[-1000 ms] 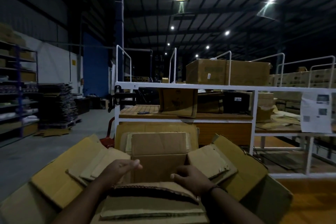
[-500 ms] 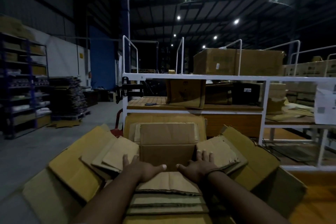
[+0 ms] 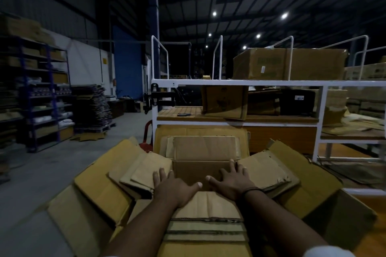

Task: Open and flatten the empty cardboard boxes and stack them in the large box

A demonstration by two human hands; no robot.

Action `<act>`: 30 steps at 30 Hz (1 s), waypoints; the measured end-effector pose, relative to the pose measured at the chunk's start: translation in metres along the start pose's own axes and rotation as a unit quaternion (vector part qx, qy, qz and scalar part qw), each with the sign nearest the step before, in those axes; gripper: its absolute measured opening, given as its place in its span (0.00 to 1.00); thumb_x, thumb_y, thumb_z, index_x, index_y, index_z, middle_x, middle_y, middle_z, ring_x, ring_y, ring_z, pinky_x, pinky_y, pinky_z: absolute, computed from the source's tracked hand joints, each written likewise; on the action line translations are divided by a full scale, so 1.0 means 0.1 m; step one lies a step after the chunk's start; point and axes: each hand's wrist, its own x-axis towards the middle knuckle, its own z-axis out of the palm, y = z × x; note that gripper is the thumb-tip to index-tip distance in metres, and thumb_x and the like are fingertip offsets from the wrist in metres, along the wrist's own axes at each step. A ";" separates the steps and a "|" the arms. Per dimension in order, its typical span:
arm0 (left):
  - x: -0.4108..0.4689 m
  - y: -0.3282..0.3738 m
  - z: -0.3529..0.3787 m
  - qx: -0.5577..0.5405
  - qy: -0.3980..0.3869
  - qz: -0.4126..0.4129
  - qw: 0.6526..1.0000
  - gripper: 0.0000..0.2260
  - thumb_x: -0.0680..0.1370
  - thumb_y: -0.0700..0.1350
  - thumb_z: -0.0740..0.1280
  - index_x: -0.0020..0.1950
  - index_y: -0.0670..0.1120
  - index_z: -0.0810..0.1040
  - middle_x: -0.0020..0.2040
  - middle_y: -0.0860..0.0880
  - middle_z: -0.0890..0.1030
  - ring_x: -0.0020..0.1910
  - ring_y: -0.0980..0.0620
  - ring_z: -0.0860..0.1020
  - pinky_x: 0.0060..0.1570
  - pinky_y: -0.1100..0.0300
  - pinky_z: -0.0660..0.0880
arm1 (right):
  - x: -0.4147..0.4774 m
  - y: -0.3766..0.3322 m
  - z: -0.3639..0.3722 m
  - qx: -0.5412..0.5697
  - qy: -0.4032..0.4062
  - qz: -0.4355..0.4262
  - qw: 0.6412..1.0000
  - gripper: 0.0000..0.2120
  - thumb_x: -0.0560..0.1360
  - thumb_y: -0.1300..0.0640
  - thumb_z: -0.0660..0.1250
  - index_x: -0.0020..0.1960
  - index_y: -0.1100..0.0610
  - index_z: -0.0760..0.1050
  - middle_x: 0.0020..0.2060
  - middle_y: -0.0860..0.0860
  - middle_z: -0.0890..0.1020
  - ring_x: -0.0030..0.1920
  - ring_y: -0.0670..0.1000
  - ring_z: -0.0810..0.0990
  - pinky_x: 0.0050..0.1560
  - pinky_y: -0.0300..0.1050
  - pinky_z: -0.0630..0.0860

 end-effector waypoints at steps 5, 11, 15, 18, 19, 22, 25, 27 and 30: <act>-0.08 0.00 0.02 -0.011 0.055 0.011 0.998 0.40 0.78 0.75 0.46 0.74 0.50 0.77 0.84 0.42 0.56 0.82 0.35 0.47 0.78 0.36 0.42 | 0.25 -0.04 0.00 -0.001 0.055 -0.041 0.998 0.55 0.66 0.17 0.37 0.85 0.47 0.45 0.82 0.57 0.36 0.81 0.61 0.33 0.79 0.62 0.36; -0.06 -0.03 0.04 -0.026 0.060 0.017 0.998 0.40 0.77 0.74 0.46 0.70 0.49 0.79 0.83 0.41 0.56 0.82 0.35 0.47 0.78 0.37 0.41 | 0.53 -0.11 0.11 -0.002 0.046 -0.056 0.997 0.53 0.69 0.19 0.39 0.85 0.50 0.44 0.82 0.59 0.38 0.81 0.62 0.35 0.80 0.63 0.37; 0.00 -0.03 0.02 -0.028 0.066 0.006 0.997 0.39 0.77 0.74 0.47 0.71 0.49 0.79 0.83 0.39 0.55 0.82 0.36 0.48 0.78 0.37 0.41 | 0.68 -0.11 0.07 -0.017 0.034 -0.047 0.998 0.51 0.71 0.19 0.46 0.84 0.50 0.49 0.83 0.58 0.44 0.82 0.63 0.43 0.80 0.64 0.41; 0.04 -0.03 0.02 -0.032 0.064 0.001 0.997 0.39 0.77 0.74 0.47 0.72 0.49 0.78 0.83 0.37 0.53 0.82 0.37 0.48 0.78 0.38 0.41 | 0.74 -0.10 0.04 -0.036 0.024 -0.048 0.998 0.48 0.74 0.21 0.51 0.84 0.49 0.50 0.84 0.57 0.46 0.82 0.62 0.46 0.80 0.64 0.45; 0.05 -0.03 0.01 -0.031 0.064 0.001 0.997 0.40 0.77 0.74 0.47 0.72 0.49 0.78 0.83 0.36 0.53 0.82 0.37 0.48 0.78 0.37 0.41 | 0.75 -0.09 0.02 -0.034 0.021 -0.049 0.998 0.48 0.74 0.21 0.51 0.84 0.49 0.49 0.84 0.57 0.46 0.82 0.62 0.46 0.80 0.64 0.46; 0.06 -0.04 0.01 -0.027 0.055 -0.002 0.998 0.39 0.77 0.74 0.47 0.72 0.50 0.78 0.83 0.36 0.53 0.82 0.37 0.47 0.78 0.37 0.41 | 0.74 -0.11 0.00 -0.023 0.019 -0.047 0.998 0.52 0.70 0.18 0.47 0.84 0.48 0.51 0.84 0.56 0.48 0.82 0.61 0.48 0.80 0.65 0.48; 0.07 -0.04 0.00 -0.025 0.043 -0.007 0.999 0.39 0.77 0.75 0.48 0.73 0.50 0.77 0.84 0.37 0.52 0.83 0.37 0.47 0.78 0.38 0.41 | 0.65 -0.11 0.03 0.004 0.038 -0.033 0.999 0.51 0.70 0.18 0.44 0.81 0.50 0.58 0.83 0.56 0.54 0.81 0.60 0.54 0.80 0.65 0.49; 0.09 -0.04 -0.01 -0.020 0.038 -0.012 0.999 0.40 0.77 0.75 0.49 0.74 0.50 0.76 0.84 0.37 0.51 0.82 0.37 0.46 0.78 0.38 0.41 | 0.59 -0.07 0.05 0.015 0.084 -0.005 0.996 0.46 0.73 0.20 0.43 0.77 0.51 0.66 0.79 0.55 0.65 0.78 0.60 0.63 0.78 0.66 0.49; 0.10 -0.04 0.00 -0.012 0.029 -0.015 0.999 0.41 0.76 0.76 0.49 0.75 0.50 0.75 0.84 0.38 0.50 0.82 0.36 0.45 0.78 0.38 0.40 | 0.43 0.03 0.07 0.005 0.133 0.070 0.989 0.46 0.75 0.22 0.42 0.77 0.53 0.67 0.77 0.59 0.68 0.78 0.62 0.62 0.78 0.67 0.47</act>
